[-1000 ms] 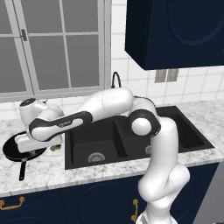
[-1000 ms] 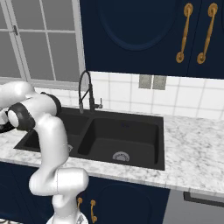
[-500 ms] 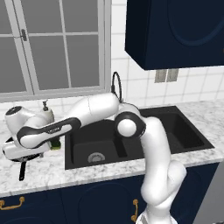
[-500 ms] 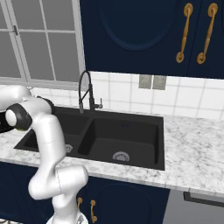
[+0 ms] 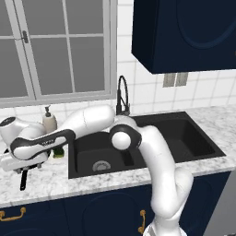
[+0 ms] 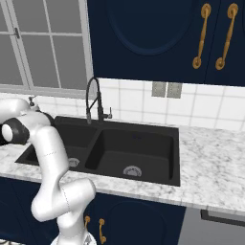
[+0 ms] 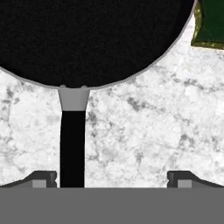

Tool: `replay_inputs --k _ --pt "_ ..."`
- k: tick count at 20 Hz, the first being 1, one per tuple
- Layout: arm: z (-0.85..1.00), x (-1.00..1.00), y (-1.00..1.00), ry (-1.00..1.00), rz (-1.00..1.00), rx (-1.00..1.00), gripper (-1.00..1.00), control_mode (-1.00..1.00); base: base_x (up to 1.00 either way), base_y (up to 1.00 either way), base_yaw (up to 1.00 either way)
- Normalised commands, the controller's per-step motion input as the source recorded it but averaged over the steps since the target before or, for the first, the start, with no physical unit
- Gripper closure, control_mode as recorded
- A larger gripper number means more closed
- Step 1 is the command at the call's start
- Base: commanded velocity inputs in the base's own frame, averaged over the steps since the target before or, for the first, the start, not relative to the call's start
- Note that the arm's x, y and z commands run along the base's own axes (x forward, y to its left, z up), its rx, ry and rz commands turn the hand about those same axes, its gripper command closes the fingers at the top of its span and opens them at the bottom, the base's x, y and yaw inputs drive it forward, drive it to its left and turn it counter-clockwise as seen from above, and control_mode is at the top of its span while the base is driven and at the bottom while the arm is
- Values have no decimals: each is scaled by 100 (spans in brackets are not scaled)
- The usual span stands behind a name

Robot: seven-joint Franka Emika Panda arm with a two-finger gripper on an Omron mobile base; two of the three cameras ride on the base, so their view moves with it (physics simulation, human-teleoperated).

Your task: Pick the pan and sponge and place them into the sink. Then turn on the water.

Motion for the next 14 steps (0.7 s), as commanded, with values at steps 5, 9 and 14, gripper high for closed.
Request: replay_inputs --k 5,9,14 --pt "-24 10 4 0 0 0 -100 -100 0 0 0" --pt "-18 10 5 0 0 0 -100 -100 0 0 0" --pt "-15 13 9 0 0 0 -100 -100 0 0 0"
